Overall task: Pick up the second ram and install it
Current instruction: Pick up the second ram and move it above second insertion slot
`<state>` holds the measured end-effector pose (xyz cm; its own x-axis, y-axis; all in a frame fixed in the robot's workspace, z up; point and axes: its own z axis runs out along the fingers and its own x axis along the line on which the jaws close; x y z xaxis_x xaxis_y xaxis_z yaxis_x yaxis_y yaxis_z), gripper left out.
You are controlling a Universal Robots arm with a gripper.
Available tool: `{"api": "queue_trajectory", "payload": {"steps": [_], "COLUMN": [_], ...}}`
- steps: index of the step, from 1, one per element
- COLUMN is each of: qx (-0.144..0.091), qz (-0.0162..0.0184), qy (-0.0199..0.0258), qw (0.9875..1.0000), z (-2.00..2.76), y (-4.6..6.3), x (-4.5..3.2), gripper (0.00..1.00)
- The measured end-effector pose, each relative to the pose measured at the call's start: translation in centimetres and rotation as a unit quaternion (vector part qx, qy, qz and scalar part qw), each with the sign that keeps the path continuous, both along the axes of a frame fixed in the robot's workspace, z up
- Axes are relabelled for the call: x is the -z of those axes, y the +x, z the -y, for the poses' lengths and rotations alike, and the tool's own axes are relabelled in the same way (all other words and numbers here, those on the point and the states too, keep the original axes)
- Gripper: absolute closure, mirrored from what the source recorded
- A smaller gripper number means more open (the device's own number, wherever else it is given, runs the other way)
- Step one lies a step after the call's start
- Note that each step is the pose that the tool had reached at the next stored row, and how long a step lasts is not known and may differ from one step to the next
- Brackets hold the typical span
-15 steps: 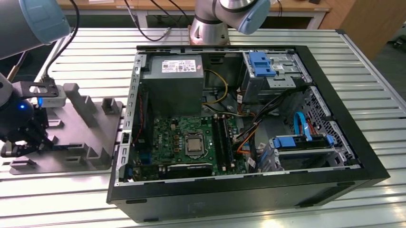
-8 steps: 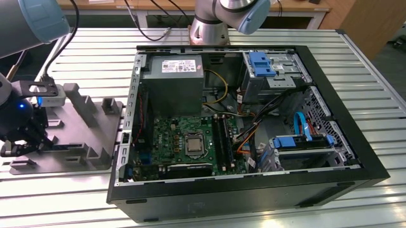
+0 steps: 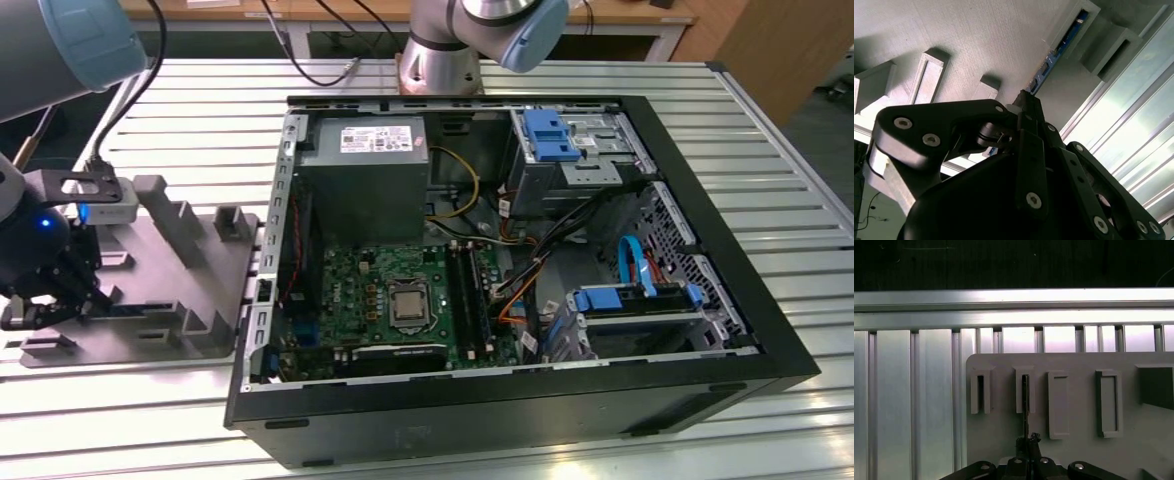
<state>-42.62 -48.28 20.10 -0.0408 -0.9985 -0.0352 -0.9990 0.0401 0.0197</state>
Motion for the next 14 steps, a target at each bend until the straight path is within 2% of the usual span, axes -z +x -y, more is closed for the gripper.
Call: {"api": "queue_trajectory", "payload": {"steps": [3, 4, 14], "qx": [0.0, 0.0, 0.0], "qz": [0.0, 0.0, 0.0], "qy": [0.0, 0.0, 0.0], "qw": [1.0, 1.0, 1.0], "z": [0.0, 0.0, 0.0], "y": [0.0, 0.0, 0.0], "x": [-0.01, -0.37, -1.7], "gripper": [0.89, 0.89, 0.89]}}
